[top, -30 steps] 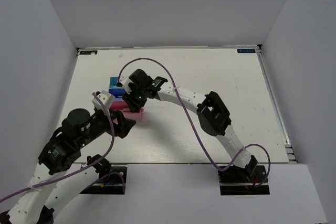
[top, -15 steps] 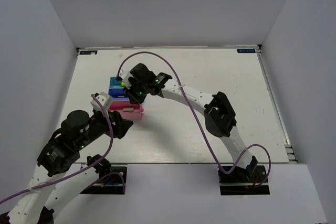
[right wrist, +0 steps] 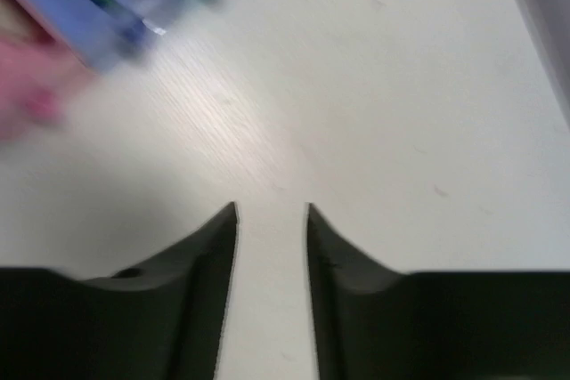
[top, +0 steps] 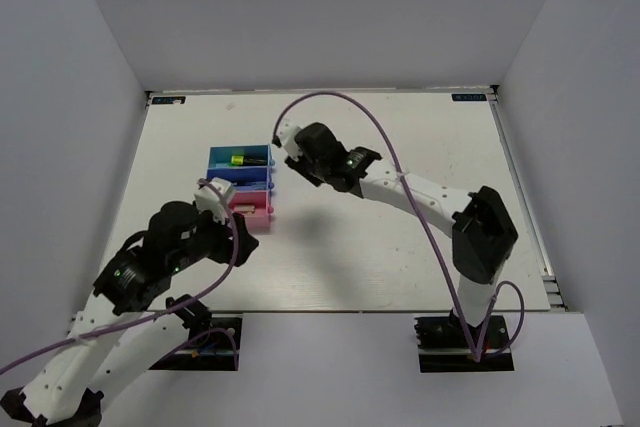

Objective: Sort the stationery into containers
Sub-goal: Reset both arms

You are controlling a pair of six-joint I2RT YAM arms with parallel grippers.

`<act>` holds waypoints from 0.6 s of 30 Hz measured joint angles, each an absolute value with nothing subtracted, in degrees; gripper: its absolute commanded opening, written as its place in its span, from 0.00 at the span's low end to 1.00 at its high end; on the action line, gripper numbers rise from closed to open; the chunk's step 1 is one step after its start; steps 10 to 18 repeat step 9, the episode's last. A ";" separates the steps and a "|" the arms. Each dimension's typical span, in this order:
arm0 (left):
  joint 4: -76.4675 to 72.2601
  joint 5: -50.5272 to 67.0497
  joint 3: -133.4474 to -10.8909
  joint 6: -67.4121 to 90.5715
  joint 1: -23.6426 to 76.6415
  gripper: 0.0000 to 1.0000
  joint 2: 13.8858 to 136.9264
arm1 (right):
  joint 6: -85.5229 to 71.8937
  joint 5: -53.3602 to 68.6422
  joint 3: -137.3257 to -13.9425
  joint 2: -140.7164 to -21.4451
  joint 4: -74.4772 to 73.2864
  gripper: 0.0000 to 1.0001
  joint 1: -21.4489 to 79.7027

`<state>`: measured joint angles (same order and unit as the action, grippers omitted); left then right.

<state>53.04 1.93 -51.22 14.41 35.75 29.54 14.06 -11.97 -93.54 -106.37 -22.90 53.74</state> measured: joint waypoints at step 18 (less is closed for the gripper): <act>51.07 1.21 -41.06 14.66 35.73 1.00 37.47 | 26.11 -36.62 -53.98 -82.41 -13.61 0.90 52.69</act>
